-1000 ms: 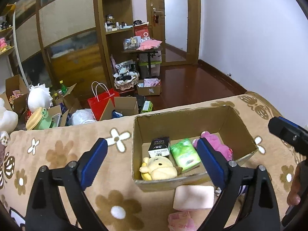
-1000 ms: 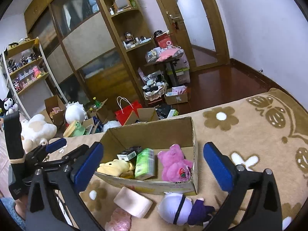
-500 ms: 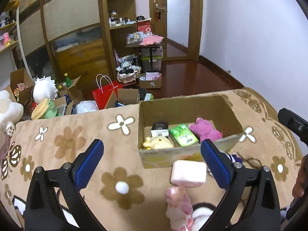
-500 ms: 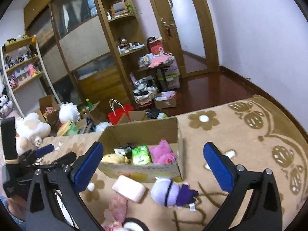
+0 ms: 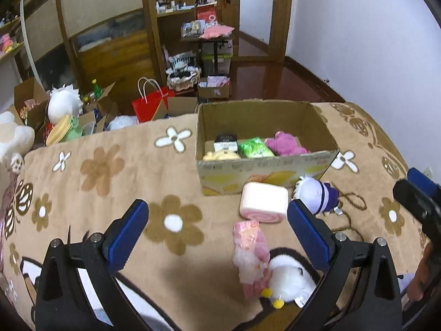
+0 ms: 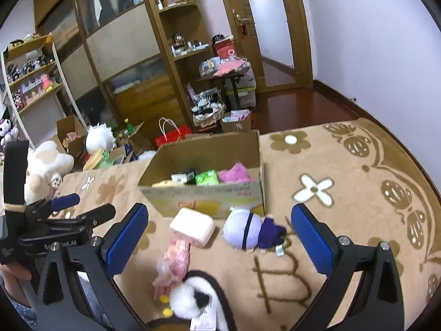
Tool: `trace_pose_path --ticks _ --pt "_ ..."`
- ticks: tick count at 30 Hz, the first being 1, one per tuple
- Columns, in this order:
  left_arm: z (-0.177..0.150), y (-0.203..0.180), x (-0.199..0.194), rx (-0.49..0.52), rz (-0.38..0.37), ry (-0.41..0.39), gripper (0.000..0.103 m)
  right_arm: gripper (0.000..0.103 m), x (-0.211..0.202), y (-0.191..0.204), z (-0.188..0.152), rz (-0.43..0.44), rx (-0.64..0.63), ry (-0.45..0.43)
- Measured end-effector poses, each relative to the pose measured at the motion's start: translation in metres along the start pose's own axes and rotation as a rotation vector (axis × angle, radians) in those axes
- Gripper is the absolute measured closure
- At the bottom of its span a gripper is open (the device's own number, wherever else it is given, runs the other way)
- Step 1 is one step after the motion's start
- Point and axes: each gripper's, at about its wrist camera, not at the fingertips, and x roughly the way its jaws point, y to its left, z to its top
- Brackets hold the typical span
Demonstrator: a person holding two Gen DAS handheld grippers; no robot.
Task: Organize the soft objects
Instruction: 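Reach the left tool to the pink wrapped roll while the right tool reaches the black-white plush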
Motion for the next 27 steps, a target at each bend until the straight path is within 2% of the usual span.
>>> trace_pose_path --ticks 14,27 --pt "-0.022 0.006 0.036 -0.066 -0.029 0.147 0.003 0.000 0.031 0.024 -0.052 -0.014 -0.050 0.147" --pt "-0.035 -0.006 0.076 -0.021 -0.046 0.265 0.003 0.005 0.078 0.021 -0.084 -0.028 -0.026 0.306"
